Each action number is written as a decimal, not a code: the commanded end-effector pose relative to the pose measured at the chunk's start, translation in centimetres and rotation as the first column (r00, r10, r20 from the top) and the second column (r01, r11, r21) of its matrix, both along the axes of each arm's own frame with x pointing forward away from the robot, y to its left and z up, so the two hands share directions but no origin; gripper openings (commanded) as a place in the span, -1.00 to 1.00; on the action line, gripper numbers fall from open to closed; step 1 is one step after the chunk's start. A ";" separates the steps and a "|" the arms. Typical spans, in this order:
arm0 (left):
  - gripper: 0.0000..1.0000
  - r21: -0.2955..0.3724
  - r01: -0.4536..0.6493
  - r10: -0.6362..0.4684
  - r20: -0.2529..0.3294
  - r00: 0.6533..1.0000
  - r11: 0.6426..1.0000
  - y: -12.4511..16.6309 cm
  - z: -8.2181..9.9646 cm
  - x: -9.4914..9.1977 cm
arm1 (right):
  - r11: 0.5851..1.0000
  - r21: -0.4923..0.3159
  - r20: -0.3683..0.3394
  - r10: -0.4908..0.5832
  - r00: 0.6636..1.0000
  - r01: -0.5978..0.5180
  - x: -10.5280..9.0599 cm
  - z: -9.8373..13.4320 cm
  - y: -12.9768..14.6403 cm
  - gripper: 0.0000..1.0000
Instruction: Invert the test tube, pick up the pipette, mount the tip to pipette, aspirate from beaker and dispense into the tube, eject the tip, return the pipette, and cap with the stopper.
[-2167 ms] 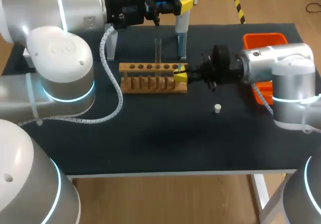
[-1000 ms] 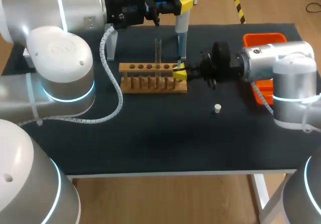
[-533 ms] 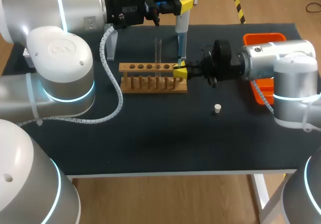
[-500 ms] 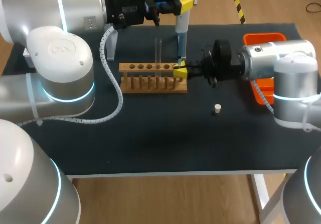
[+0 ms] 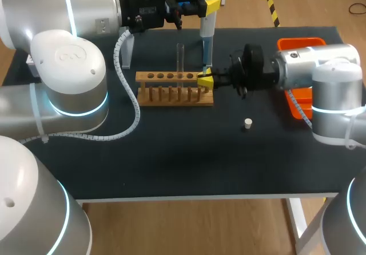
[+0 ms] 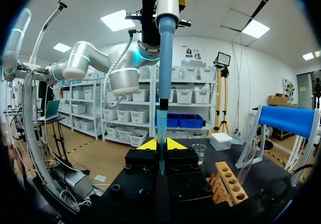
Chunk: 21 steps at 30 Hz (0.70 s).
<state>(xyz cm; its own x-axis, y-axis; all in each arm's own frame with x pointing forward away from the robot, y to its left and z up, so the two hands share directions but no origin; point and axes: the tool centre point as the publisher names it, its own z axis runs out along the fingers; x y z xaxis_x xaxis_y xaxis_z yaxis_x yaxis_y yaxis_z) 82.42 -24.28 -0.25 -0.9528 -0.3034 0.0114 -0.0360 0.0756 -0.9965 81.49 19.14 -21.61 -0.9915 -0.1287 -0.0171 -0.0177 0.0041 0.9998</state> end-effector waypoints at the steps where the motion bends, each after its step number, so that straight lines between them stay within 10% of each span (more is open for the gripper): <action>1: -1.00 0.000 0.001 -0.001 0.000 1.000 1.000 0.1 0.0 0.0 | 1.000 -0.005 -0.001 0.002 1.000 -0.002 0.1 0.1 0.0 -1.00; 21: -1.00 0.000 0.001 -0.001 0.000 1.000 1.000 0.1 0.0 0.0 | 1.000 -0.006 0.001 -0.004 1.000 0.004 0.4 0.2 0.3 -1.00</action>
<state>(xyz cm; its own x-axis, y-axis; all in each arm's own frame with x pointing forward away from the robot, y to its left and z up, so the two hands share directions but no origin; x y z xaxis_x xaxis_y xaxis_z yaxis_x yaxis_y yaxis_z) 82.43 -24.28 -0.26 -0.9527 -0.3037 0.0112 -0.0358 0.0758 -0.9965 81.86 19.41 -21.52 -0.9921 -0.1241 -0.0167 -0.0178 0.0078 0.9998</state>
